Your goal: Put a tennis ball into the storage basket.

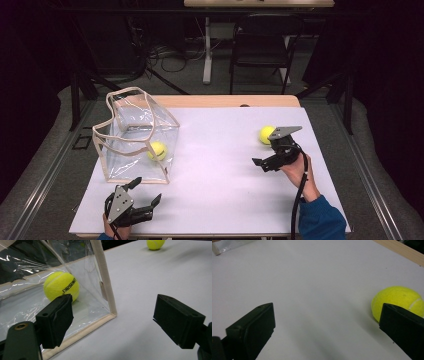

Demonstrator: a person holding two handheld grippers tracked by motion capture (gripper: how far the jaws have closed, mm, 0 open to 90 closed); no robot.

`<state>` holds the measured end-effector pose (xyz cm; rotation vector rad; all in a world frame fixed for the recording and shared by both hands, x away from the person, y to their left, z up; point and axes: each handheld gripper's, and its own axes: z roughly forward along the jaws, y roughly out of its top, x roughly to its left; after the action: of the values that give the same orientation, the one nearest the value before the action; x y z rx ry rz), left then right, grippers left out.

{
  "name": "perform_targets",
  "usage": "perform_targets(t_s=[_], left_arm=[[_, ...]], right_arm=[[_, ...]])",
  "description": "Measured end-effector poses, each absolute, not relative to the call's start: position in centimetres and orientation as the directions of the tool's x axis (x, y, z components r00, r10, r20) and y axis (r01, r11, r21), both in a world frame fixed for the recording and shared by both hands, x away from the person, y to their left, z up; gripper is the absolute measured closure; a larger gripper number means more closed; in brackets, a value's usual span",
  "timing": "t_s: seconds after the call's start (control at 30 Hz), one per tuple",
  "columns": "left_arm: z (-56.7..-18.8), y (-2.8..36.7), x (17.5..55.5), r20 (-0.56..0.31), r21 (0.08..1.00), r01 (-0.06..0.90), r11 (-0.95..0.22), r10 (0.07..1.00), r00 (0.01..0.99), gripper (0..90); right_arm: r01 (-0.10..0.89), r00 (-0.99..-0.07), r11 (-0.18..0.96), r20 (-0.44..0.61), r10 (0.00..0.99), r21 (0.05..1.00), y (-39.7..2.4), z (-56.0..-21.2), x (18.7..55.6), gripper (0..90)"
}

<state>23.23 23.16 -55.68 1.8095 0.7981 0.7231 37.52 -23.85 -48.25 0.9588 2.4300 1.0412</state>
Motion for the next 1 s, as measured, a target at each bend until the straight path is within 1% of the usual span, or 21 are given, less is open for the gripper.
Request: perform_targets(t_s=[0.57,0.83,1.0], left_arm=[[-55.7,23.1,23.3,0.121,0.934,0.200,-0.297,0.786,0.607,16.2],[-55.7,23.1,23.3,0.124,0.933,0.198,-0.299,0.788,0.603,16.2],[-55.7,23.1,23.3,0.120,0.934,0.199,-0.295,0.788,0.603,16.2]], right_arm=[[0.491,-0.661,0.467,-0.034,0.749,0.735,-25.3,-48.1,38.5,0.0],[0.517,-0.635,0.438,-0.014,0.773,0.736,-26.2,-48.3,39.5,0.0],[0.540,-0.614,0.442,-0.024,0.789,0.717,-26.5,-48.5,40.5,0.0]])
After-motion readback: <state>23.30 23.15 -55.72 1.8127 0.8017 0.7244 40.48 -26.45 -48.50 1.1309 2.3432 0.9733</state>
